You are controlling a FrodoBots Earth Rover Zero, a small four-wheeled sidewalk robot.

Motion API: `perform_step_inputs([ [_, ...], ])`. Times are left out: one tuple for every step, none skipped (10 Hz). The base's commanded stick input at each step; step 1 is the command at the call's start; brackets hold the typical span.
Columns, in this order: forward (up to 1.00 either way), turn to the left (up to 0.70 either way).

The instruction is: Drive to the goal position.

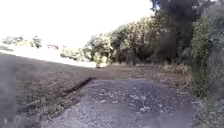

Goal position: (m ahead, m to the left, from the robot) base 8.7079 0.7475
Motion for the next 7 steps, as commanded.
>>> perform_step_inputs([
  [0.7, 0.0],
  [0.7, 0.0],
  [0.7, 0.0],
  [0.7, 0.0],
  [0.7, 0.0],
  [0.7, 0.0],
  [0.7, 0.0],
])
